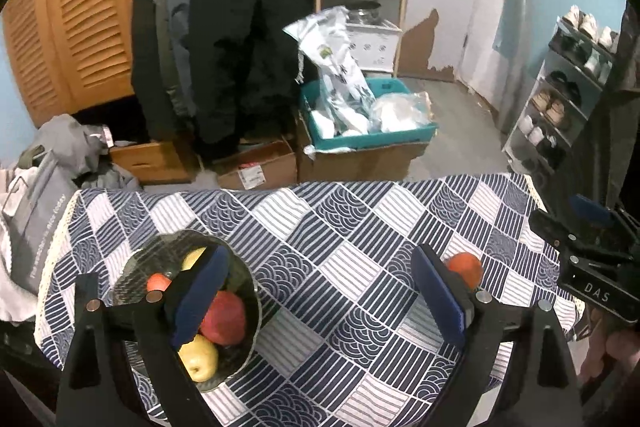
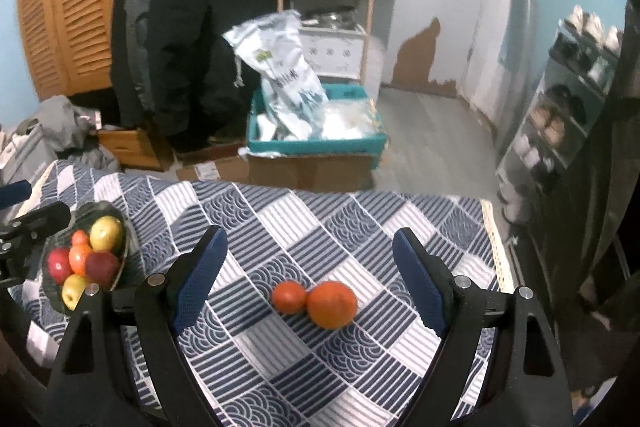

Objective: Organize fruits
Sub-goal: 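Move both tools toward the two tangerines on the cloth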

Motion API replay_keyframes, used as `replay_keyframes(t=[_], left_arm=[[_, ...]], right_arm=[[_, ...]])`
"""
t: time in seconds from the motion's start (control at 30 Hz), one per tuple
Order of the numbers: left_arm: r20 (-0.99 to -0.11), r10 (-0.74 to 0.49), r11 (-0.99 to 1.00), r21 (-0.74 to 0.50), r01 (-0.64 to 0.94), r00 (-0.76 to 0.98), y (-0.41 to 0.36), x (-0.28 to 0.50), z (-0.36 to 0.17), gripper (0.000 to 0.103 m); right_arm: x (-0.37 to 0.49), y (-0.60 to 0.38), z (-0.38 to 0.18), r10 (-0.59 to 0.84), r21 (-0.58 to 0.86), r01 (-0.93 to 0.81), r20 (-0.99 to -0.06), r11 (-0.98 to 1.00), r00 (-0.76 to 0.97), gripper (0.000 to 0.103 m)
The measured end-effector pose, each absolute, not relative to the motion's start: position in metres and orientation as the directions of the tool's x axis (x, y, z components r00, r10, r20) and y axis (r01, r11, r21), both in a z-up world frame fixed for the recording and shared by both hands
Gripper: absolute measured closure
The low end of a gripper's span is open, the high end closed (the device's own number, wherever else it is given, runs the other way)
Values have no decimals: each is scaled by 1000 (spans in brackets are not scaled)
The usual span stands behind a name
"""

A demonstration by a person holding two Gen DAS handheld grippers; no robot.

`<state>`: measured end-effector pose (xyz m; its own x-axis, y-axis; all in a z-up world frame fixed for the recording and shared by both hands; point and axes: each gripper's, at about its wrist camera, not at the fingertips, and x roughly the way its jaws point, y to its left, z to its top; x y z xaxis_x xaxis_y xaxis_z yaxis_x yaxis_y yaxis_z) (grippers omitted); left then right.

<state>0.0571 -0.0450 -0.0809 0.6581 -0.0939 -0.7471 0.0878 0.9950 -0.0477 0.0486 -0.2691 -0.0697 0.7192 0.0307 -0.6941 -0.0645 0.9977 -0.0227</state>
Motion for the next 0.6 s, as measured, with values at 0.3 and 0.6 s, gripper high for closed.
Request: replay_keyframes(t=[0.3, 0.6], left_arm=[[-781, -103, 993, -41, 114, 616, -70, 73, -106, 9], [-819, -93, 991, -18, 136, 567, -89, 91, -145, 9]], right_arm=[[62, -292, -101, 8, -7, -21, -750, 1000, 661, 19], [79, -304, -145, 9, 10, -3, -818, 1000, 576, 19]])
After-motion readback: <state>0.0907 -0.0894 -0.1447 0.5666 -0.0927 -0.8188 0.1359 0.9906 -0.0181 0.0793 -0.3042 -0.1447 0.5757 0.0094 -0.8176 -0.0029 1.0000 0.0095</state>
